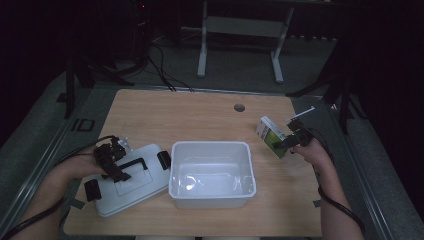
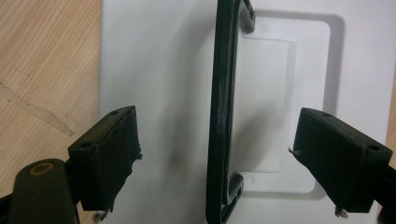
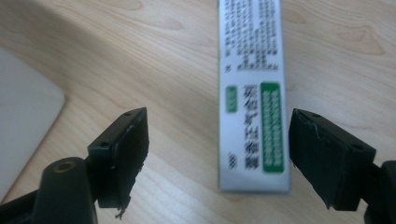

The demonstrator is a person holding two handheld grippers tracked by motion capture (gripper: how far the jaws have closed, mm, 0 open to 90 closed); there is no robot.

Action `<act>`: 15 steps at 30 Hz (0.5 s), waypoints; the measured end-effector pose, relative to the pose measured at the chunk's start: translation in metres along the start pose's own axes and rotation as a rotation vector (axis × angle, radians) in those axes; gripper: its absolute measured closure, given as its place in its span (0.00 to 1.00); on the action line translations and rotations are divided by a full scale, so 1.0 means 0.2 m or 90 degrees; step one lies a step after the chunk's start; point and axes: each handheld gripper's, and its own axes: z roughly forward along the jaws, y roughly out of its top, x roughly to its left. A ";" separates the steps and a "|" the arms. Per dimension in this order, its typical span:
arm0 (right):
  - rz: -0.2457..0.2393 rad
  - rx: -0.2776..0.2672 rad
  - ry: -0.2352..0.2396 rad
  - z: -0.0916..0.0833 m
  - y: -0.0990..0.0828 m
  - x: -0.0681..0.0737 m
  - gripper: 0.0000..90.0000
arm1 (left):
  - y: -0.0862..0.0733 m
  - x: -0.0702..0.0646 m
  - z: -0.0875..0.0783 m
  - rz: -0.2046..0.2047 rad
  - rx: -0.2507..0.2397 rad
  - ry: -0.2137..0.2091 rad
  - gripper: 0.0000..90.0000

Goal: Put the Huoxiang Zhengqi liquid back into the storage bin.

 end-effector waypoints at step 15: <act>-0.030 0.067 -0.035 0.04 0.15 -0.03 0.50 | 0.01 0.00 0.00 0.006 0.005 0.002 0.16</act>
